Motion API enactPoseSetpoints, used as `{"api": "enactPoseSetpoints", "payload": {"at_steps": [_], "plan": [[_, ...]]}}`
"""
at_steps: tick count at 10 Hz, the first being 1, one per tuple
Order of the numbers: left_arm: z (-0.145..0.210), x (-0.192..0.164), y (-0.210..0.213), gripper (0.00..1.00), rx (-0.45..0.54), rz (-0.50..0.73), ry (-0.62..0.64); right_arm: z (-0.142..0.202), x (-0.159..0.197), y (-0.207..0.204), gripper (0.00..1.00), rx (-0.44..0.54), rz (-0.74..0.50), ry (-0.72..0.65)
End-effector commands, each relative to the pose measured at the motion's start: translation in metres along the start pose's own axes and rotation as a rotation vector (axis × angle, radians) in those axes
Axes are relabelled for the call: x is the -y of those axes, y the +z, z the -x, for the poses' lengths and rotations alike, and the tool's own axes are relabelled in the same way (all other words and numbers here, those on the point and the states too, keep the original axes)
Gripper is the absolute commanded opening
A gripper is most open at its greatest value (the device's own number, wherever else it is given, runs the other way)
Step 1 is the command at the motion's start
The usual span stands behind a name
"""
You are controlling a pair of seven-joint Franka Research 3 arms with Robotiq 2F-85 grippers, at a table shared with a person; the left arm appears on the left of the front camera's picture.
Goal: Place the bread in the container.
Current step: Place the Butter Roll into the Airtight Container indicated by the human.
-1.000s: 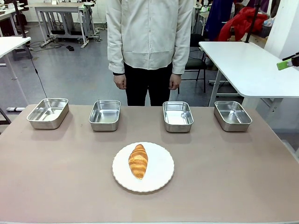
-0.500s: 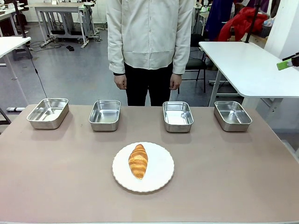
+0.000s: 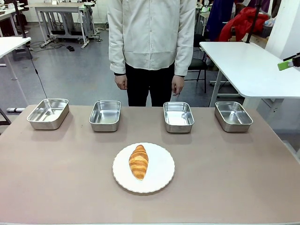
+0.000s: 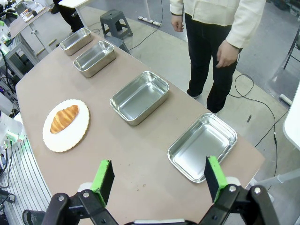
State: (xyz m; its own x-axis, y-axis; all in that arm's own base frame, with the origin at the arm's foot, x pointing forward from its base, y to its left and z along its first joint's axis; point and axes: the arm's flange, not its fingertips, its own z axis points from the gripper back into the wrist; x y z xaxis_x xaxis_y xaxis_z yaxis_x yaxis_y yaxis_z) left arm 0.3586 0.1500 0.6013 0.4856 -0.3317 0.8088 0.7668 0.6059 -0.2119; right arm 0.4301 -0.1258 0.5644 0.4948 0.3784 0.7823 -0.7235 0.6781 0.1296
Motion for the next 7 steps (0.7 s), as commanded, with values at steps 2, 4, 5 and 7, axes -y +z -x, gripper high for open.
{"api": "enactPoseSetpoints", "payload": {"at_steps": [2,4,5,7], "plan": [[-0.0009,0.0023,0.001,1.0,0.01,0.007,-0.015,-0.0009,0.0004,-0.001,1.0,0.018,-0.006,0.007],[-0.0009,0.0023,0.001,1.0,0.01,0.007,-0.015,-0.0009,0.0004,-0.001,1.0,0.018,-0.006,0.007],[-0.0009,0.0023,0.001,1.0,0.01,0.007,-0.015,-0.0009,0.0004,-0.001,1.0,0.018,-0.006,0.007],[-0.0009,0.0023,0.001,1.0,0.01,0.007,-0.015,-0.0009,0.0004,-0.001,1.0,0.018,-0.006,0.007]]}}
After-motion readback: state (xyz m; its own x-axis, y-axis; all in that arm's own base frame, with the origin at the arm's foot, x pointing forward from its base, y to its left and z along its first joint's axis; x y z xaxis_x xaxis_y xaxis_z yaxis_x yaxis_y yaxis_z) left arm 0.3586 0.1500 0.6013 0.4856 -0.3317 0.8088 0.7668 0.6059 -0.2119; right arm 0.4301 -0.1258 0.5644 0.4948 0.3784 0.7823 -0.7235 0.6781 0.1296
